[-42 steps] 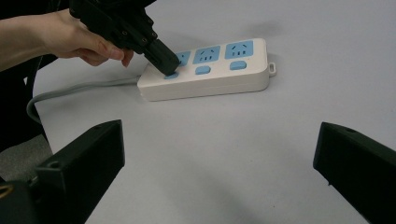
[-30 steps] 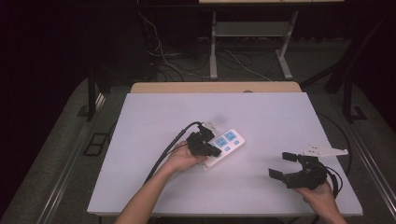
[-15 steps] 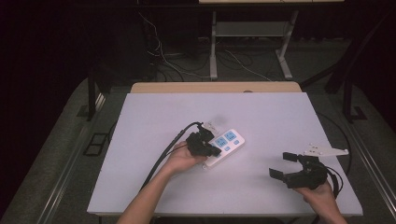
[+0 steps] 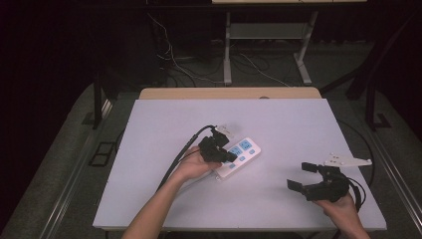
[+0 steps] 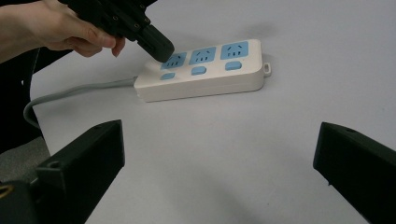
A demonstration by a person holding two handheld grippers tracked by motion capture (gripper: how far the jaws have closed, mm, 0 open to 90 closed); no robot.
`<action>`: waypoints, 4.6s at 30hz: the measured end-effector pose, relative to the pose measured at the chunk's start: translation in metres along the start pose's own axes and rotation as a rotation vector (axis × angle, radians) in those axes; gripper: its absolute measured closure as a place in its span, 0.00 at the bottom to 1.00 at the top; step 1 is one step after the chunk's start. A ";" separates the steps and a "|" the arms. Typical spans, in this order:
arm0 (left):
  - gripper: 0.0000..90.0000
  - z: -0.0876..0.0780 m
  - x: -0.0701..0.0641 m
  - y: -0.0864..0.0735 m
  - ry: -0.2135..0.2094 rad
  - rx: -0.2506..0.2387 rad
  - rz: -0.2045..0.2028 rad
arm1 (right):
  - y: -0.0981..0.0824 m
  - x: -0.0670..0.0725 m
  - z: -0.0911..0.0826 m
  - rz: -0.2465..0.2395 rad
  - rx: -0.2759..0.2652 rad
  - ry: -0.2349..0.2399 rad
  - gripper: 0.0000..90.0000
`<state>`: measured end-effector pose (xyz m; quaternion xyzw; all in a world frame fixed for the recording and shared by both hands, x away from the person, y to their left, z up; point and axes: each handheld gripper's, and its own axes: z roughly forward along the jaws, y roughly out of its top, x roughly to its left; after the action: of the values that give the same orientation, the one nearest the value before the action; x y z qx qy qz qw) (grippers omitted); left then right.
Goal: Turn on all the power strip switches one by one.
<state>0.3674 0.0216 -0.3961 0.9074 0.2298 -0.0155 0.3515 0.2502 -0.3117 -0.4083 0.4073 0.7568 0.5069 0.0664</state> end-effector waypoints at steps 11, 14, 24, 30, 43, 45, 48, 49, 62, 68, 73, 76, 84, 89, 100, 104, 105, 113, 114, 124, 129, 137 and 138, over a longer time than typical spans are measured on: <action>1.00 0.000 -0.001 0.014 0.010 -0.001 0.019 | 0.000 -0.001 0.000 0.000 -0.002 -0.002 0.02; 1.00 0.000 0.000 0.017 0.013 0.000 0.016 | 0.000 -0.001 0.000 0.002 -0.002 -0.002 0.02; 1.00 0.007 0.002 0.027 0.016 0.003 0.018 | 0.000 -0.001 -0.001 0.002 -0.005 0.000 0.02; 1.00 0.014 0.003 0.029 0.014 0.007 0.022 | 0.000 -0.001 -0.001 0.003 -0.008 0.001 0.02; 1.00 0.028 0.006 0.027 0.001 0.018 0.014 | 0.000 -0.002 -0.001 0.002 -0.008 0.002 0.02; 1.00 0.030 0.006 0.026 0.001 0.021 0.015 | 0.000 -0.002 -0.001 0.002 -0.008 0.003 0.02; 1.00 0.032 0.005 0.026 -0.003 0.024 0.015 | 0.000 -0.001 -0.001 0.000 -0.007 0.002 0.02; 1.00 0.033 0.004 0.025 -0.002 0.031 0.017 | 0.000 -0.002 -0.002 0.001 -0.007 0.003 0.02; 1.00 0.035 0.007 0.024 0.006 0.039 0.014 | 0.000 -0.002 -0.002 0.000 -0.007 0.003 0.02; 1.00 0.035 0.007 0.023 -0.002 0.037 0.006 | 0.000 -0.002 -0.002 0.000 -0.009 0.002 0.02; 1.00 0.036 0.009 0.023 -0.011 0.036 -0.004 | 0.000 -0.001 -0.002 -0.001 -0.008 0.003 0.02; 1.00 0.036 0.010 0.022 -0.022 0.039 -0.007 | 0.000 -0.002 -0.003 -0.001 -0.011 0.001 0.02; 1.00 0.038 0.014 0.022 -0.042 0.041 -0.028 | 0.000 -0.002 -0.004 0.001 -0.015 -0.002 0.02; 1.00 0.038 0.014 0.022 -0.043 0.043 -0.032 | 0.000 -0.002 -0.004 0.002 -0.017 -0.004 0.02; 1.00 0.039 0.010 0.023 -0.017 0.057 -0.011 | 0.000 -0.002 -0.005 0.001 -0.022 -0.007 0.02; 1.00 0.039 0.010 0.022 -0.016 0.055 -0.017 | 0.000 -0.002 -0.006 0.000 -0.024 -0.007 0.02; 1.00 0.039 0.010 0.022 -0.018 0.053 -0.019 | 0.000 -0.002 -0.006 0.000 -0.024 -0.007 0.02; 1.00 0.039 0.010 0.022 -0.015 0.052 -0.029 | 0.000 -0.003 -0.005 0.004 -0.020 -0.007 0.02; 1.00 0.039 0.010 0.022 -0.016 0.052 -0.029 | 0.000 -0.003 -0.005 0.004 -0.021 -0.007 0.02; 1.00 0.035 0.010 0.023 -0.013 0.055 -0.036 | 0.000 -0.004 -0.006 0.005 -0.023 -0.008 0.02; 1.00 0.029 0.011 0.026 -0.011 0.040 -0.038 | 0.000 -0.004 -0.006 0.004 -0.024 -0.009 0.02; 1.00 0.020 0.013 0.029 0.004 0.040 -0.032 | 0.000 -0.004 -0.006 0.004 -0.024 -0.011 0.02; 1.00 0.019 0.013 0.031 0.004 0.039 -0.030 | 0.000 -0.004 -0.006 0.004 -0.024 -0.010 0.02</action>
<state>0.3944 -0.0055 -0.3938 0.9106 0.2436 -0.0236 0.3331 0.2496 -0.3182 -0.4071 0.4108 0.7495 0.5139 0.0740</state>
